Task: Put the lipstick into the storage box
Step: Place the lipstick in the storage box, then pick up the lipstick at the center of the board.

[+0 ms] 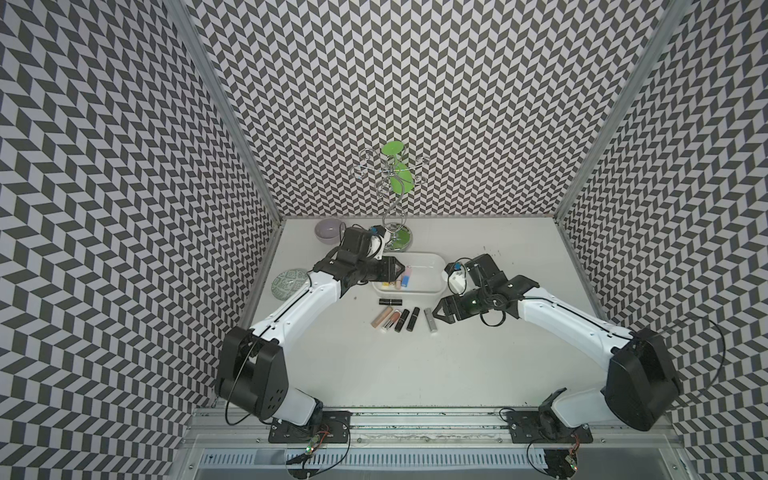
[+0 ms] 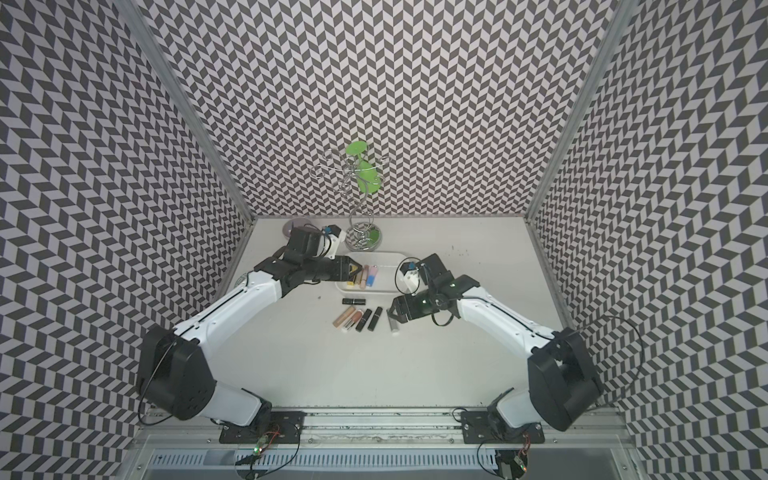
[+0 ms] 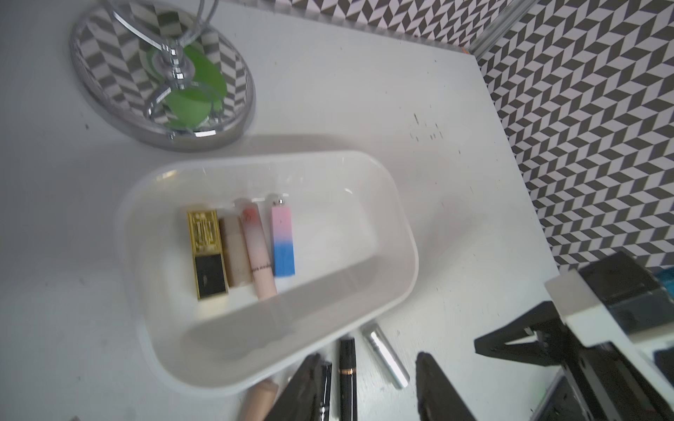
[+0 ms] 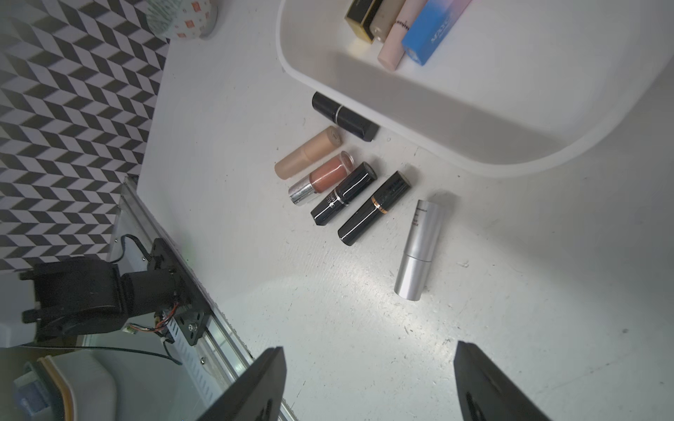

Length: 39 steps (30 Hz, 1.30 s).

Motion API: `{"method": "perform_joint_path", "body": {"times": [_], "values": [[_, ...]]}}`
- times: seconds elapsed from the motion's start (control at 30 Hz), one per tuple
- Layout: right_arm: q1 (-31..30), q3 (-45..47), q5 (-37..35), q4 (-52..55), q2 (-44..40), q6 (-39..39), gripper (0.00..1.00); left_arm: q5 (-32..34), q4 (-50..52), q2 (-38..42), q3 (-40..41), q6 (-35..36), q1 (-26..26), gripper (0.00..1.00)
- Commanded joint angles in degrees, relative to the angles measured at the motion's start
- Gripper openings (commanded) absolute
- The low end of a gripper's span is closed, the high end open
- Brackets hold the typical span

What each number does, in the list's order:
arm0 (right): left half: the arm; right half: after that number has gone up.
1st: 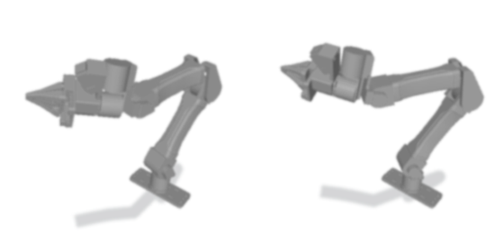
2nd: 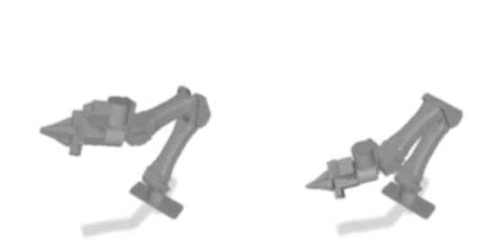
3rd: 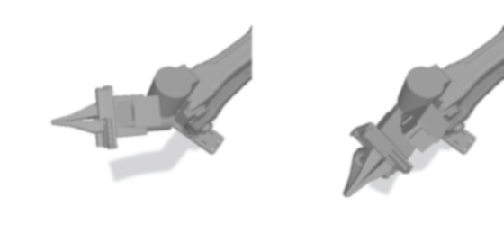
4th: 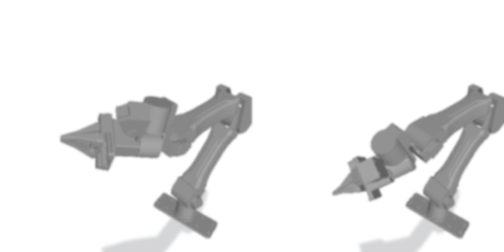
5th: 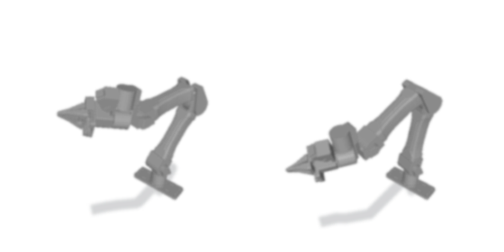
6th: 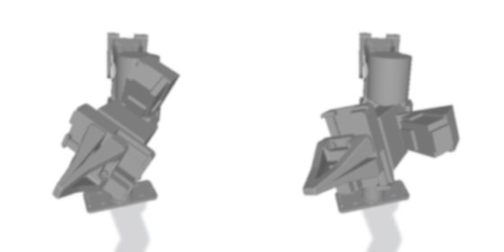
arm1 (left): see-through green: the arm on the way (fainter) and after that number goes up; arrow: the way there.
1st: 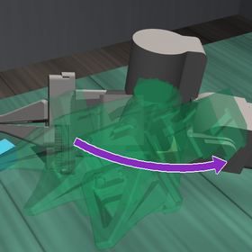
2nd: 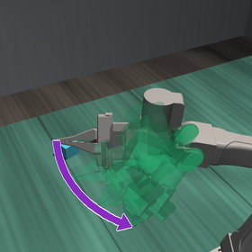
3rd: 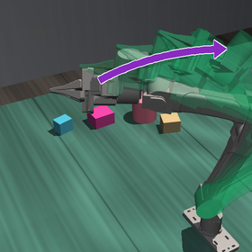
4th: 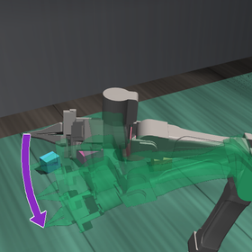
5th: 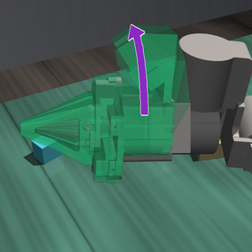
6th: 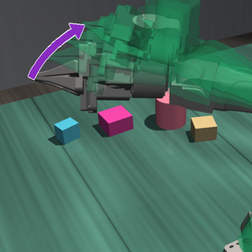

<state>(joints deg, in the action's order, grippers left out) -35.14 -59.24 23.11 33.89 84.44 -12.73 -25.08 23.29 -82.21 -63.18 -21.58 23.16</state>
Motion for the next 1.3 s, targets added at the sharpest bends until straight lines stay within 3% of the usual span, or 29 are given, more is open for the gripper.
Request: {"method": "perform_joint_path", "body": {"times": [0.0, 0.23, 0.43, 0.97, 1.27], "values": [[-3.43, -1.6, -7.34, -1.39, 3.24, -2.56, 0.77, -7.33, -5.79, 6.45, 6.59, -5.65, 0.13, 0.48], [-6.78, -3.99, -16.01, -1.63, 9.73, -6.14, 0.75, -11.99, -8.88, 18.9, 17.33, -8.61, -0.74, 0.56], [-7.23, -5.49, -18.04, -2.54, 13.82, -6.96, 0.7, -16.28, -12.44, 23.96, 25.18, -13.11, -1.98, 0.58], [-8.59, -9.41, -21.61, -3.04, 20.95, -6.95, 0.48, -14.01, -3.08, 21.87, 24.55, -8.2, -3.1, 0.58], [-9.07, -12.56, -23.69, -1.84, 25.48, -6.43, 0.43, -15.66, -2.1, 21.07, 24.37, -6.38, -4.77, 0.58]]}}
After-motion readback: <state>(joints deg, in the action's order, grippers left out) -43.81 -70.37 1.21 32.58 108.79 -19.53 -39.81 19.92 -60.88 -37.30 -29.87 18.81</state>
